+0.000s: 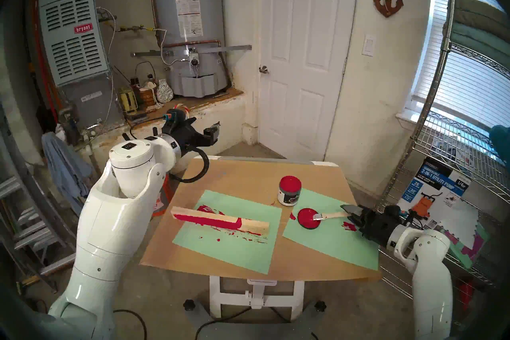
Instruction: Pick up brush, dip the brush into paint, and paint the wood
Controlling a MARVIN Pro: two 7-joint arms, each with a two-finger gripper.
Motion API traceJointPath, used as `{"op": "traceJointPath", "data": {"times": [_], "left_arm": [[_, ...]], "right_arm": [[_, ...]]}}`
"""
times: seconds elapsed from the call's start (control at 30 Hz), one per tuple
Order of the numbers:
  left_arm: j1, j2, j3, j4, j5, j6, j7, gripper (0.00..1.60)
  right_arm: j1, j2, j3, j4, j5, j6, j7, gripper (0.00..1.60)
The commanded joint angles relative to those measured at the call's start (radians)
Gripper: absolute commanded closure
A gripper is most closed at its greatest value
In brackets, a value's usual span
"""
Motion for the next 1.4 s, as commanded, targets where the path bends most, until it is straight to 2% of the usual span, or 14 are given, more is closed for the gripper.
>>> {"op": "traceJointPath", "data": {"times": [0.0, 0.07, 0.17, 0.27, 0.33, 0.37, 0.7, 0.87, 1.07, 1.13, 1.23, 1.37], "left_arm": [[-0.011, -0.001, -0.003, -0.020, 0.001, -0.001, 0.002, 0.00], [-0.011, -0.001, -0.003, -0.020, 0.001, -0.001, 0.002, 0.00], [-0.011, -0.001, -0.003, -0.020, 0.001, -0.001, 0.002, 0.00], [-0.011, -0.001, -0.003, -0.020, 0.001, -0.001, 0.002, 0.00], [-0.011, -0.001, -0.003, -0.020, 0.001, -0.002, 0.002, 0.00], [-0.011, -0.001, -0.003, -0.020, 0.001, -0.002, 0.002, 0.00], [-0.011, -0.001, -0.003, -0.020, 0.001, -0.002, 0.002, 0.00], [-0.012, -0.001, -0.003, -0.019, 0.000, -0.002, 0.002, 0.00], [-0.012, -0.001, -0.003, -0.019, 0.000, -0.002, 0.002, 0.00], [-0.012, -0.001, -0.003, -0.019, 0.000, -0.002, 0.002, 0.00], [-0.012, -0.001, -0.003, -0.019, 0.000, -0.002, 0.002, 0.00], [-0.011, -0.001, -0.003, -0.019, 0.001, -0.002, 0.002, 0.00]], "right_arm": [[0.014, 0.001, -0.001, -0.014, 0.002, 0.000, -0.002, 0.83], [0.017, 0.002, -0.002, -0.011, 0.002, -0.001, -0.002, 0.80], [0.020, 0.002, -0.003, -0.007, 0.001, -0.003, -0.003, 0.97], [0.020, 0.005, -0.005, -0.005, -0.003, -0.007, 0.000, 1.07], [0.015, 0.014, -0.009, 0.000, -0.007, -0.018, 0.027, 1.24], [0.012, 0.017, -0.009, -0.003, -0.008, -0.020, 0.034, 1.60], [-0.023, 0.027, 0.016, -0.037, 0.026, -0.007, 0.091, 1.60], [-0.027, 0.002, 0.056, -0.040, 0.096, 0.027, 0.118, 1.60], [-0.034, 0.004, 0.081, -0.060, 0.118, 0.041, 0.140, 1.60], [-0.036, 0.021, 0.081, -0.069, 0.105, 0.039, 0.155, 1.60], [-0.029, 0.033, 0.080, -0.075, 0.100, 0.067, 0.132, 1.60], [-0.023, 0.045, 0.070, -0.070, 0.065, 0.056, 0.112, 1.60]]}}
